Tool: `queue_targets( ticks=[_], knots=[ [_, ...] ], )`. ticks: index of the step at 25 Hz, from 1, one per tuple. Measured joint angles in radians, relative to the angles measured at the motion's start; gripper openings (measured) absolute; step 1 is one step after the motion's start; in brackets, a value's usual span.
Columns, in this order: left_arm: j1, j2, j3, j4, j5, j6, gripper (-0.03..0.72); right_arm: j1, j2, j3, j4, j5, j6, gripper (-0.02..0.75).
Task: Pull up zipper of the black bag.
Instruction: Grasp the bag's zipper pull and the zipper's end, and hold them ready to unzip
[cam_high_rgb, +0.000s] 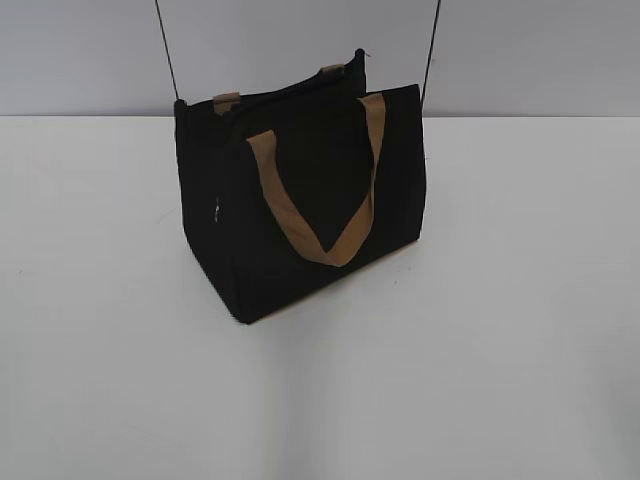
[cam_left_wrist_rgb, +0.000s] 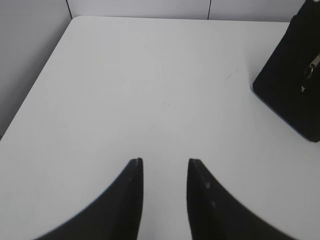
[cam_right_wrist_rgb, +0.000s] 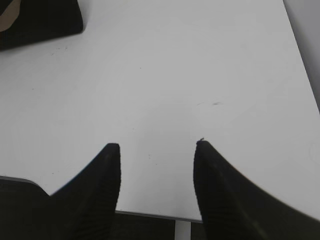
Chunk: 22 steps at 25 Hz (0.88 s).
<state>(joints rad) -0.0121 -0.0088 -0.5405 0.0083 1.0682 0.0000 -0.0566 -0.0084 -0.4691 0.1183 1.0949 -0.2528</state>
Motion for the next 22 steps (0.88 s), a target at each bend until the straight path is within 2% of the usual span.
queue_targets(
  ticks=[22],
  knots=[
    [0.000, 0.000, 0.000, 0.000, 0.000, 0.000, 0.227, 0.000, 0.000, 0.000, 0.000, 0.000, 0.000, 0.368]
  ],
)
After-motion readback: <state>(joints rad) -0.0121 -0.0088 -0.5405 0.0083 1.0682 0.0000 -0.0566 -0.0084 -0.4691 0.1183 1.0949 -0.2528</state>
